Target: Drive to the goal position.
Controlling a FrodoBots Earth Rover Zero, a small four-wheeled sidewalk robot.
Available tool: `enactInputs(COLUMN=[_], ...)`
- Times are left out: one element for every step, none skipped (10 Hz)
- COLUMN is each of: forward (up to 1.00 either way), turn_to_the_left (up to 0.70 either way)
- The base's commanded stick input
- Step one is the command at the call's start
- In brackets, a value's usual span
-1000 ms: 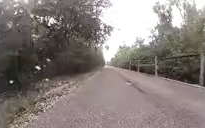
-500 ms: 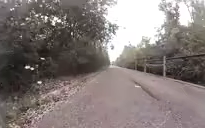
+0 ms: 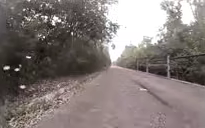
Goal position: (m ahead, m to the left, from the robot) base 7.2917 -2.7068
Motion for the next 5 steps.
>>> enactInputs(forward=[0.70,0.70,0.70,0.70,0.70], turn_to_the_left=[-0.18,-0.27,-0.11,0.00,0.00])
